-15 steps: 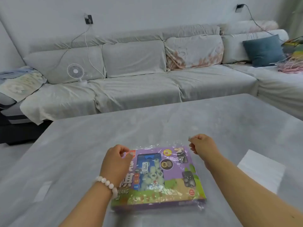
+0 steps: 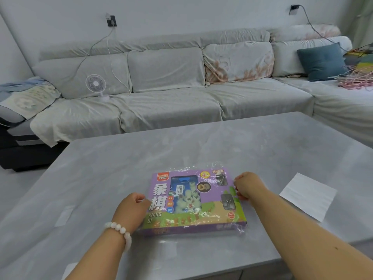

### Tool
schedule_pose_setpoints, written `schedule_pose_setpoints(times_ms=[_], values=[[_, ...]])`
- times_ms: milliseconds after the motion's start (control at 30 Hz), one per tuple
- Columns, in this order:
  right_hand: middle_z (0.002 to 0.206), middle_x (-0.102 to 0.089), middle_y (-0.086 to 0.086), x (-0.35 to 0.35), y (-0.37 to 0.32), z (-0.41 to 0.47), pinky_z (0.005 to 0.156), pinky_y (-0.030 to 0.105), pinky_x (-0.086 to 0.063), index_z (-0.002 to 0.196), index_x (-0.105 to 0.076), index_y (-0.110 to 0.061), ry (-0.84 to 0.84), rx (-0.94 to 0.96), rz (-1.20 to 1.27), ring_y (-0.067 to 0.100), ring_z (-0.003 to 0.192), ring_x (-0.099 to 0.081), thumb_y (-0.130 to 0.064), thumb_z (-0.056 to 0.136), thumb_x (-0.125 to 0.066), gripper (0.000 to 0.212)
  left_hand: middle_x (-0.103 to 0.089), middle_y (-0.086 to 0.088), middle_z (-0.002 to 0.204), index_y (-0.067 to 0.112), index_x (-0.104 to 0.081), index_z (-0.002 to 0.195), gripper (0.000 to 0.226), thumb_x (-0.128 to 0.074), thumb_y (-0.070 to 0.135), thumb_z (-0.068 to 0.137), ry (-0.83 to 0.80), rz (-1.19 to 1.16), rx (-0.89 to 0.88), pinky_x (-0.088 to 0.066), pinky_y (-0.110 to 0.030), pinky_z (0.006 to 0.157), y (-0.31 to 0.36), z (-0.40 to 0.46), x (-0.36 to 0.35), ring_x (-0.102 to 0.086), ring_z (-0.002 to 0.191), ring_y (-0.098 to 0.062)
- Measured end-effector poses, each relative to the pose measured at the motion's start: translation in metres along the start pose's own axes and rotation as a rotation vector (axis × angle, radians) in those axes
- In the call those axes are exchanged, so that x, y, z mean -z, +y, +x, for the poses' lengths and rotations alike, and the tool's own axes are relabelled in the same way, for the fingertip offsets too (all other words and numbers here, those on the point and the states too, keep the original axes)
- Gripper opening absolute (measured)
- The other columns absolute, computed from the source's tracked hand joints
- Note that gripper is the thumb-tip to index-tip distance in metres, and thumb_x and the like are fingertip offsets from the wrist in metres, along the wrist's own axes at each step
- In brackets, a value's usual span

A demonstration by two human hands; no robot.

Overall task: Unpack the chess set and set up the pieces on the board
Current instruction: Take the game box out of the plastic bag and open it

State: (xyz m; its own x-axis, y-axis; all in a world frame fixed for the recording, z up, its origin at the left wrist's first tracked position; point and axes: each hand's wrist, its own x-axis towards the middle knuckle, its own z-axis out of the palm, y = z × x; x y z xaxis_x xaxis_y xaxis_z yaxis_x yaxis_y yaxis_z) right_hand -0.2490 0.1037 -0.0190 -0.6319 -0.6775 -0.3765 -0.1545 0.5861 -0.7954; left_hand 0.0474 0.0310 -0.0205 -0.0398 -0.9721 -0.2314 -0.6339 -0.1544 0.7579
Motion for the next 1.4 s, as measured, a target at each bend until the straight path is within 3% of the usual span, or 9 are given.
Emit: schedule_pose_setpoints(times_ms=[167,300,467,633,767,867,1067,1233,1400], values=[[0.059,-0.050,0.015,-0.006,0.004,-0.002,0.056,0.031,-0.043,0.062,-0.047,-0.004,-0.010,-0.086,-0.100,0.028,0.053,-0.049,-0.008,0.084,-0.053,0.023,-0.058,-0.005,0.101,0.009,-0.052,0.119,0.033,-0.056,0.026,0.091,-0.025,0.021,0.020,-0.042,-0.024,0.058,0.002,-0.001,-0.007,-0.058,0.084,-0.019],[0.062,-0.048,0.014,-0.007,0.000,-0.004,0.054,0.028,-0.041,0.061,-0.047,-0.005,-0.065,-0.111,-0.101,0.027,0.055,-0.048,-0.018,0.085,-0.059,0.030,-0.068,-0.004,0.089,0.006,-0.063,0.096,0.026,-0.056,0.031,0.090,-0.035,0.126,0.033,-0.040,-0.023,0.054,-0.002,0.002,-0.008,-0.062,0.069,-0.014],[0.063,-0.055,0.011,-0.008,-0.004,-0.008,0.055,0.027,-0.046,0.069,-0.052,-0.008,-0.154,-0.120,0.101,0.023,0.053,-0.051,-0.025,0.085,-0.067,0.027,-0.070,-0.003,0.087,0.011,-0.068,0.092,0.029,-0.055,0.037,0.091,-0.054,0.169,0.054,-0.040,-0.022,0.055,-0.002,0.006,-0.010,-0.064,0.072,-0.014],[0.033,-0.052,0.000,-0.006,-0.001,-0.005,0.037,0.017,-0.039,0.065,-0.052,-0.010,-0.165,-0.133,0.319,0.013,0.030,-0.049,-0.021,0.091,-0.058,0.029,-0.070,-0.005,0.081,0.009,-0.069,0.085,0.027,-0.060,0.034,0.088,-0.002,0.074,0.068,-0.045,-0.024,0.058,-0.005,0.008,-0.010,-0.065,0.069,-0.017],[0.072,-0.070,0.016,-0.011,0.000,-0.001,0.062,0.036,-0.055,0.090,-0.065,0.001,-0.177,-0.144,0.439,0.026,0.055,-0.062,-0.022,0.090,-0.061,0.024,-0.071,-0.006,0.074,0.013,-0.069,0.074,0.020,-0.065,0.030,0.086,0.082,-0.006,0.065,-0.054,-0.033,0.069,-0.010,0.011,-0.009,-0.066,0.068,-0.024],[0.098,-0.069,0.025,-0.011,-0.001,-0.002,0.074,0.050,-0.056,0.103,-0.063,0.006,-0.162,-0.156,0.489,0.033,0.069,-0.065,-0.021,0.088,-0.064,0.031,-0.069,-0.007,0.066,0.013,-0.068,0.065,0.024,-0.064,0.025,0.085,0.135,-0.024,0.068,-0.050,-0.029,0.063,-0.011,0.013,-0.010,-0.064,0.061,-0.026],[0.084,-0.067,0.023,-0.003,0.000,0.005,0.064,0.047,-0.056,0.101,-0.062,0.007,-0.104,-0.148,0.587,0.030,0.061,-0.064,-0.019,0.087,-0.065,0.029,-0.064,-0.009,0.056,0.006,-0.065,0.058,0.034,-0.059,0.021,0.088,0.184,-0.092,0.067,-0.039,-0.024,0.051,-0.013,0.012,-0.011,-0.054,0.049,-0.024],[0.095,-0.066,0.027,0.004,0.004,0.008,0.074,0.056,-0.053,0.103,-0.060,0.007,-0.059,-0.172,0.642,0.033,0.067,-0.063,-0.018,0.086,-0.067,0.031,-0.067,-0.008,0.075,0.017,-0.061,0.092,0.015,-0.061,0.031,0.088,0.115,-0.223,-0.019,-0.047,-0.029,0.052,-0.011,0.012,-0.017,-0.059,0.056,-0.022],[0.080,-0.064,0.019,0.008,0.005,0.017,0.058,0.048,-0.055,0.094,-0.058,0.004,0.047,-0.184,0.741,0.028,0.056,-0.062,-0.017,0.086,-0.067,0.025,-0.068,-0.009,0.077,0.021,-0.061,0.096,0.011,-0.064,0.026,0.086,0.129,-0.185,-0.061,-0.054,-0.038,0.065,-0.014,0.014,-0.016,-0.062,0.058,-0.025]])
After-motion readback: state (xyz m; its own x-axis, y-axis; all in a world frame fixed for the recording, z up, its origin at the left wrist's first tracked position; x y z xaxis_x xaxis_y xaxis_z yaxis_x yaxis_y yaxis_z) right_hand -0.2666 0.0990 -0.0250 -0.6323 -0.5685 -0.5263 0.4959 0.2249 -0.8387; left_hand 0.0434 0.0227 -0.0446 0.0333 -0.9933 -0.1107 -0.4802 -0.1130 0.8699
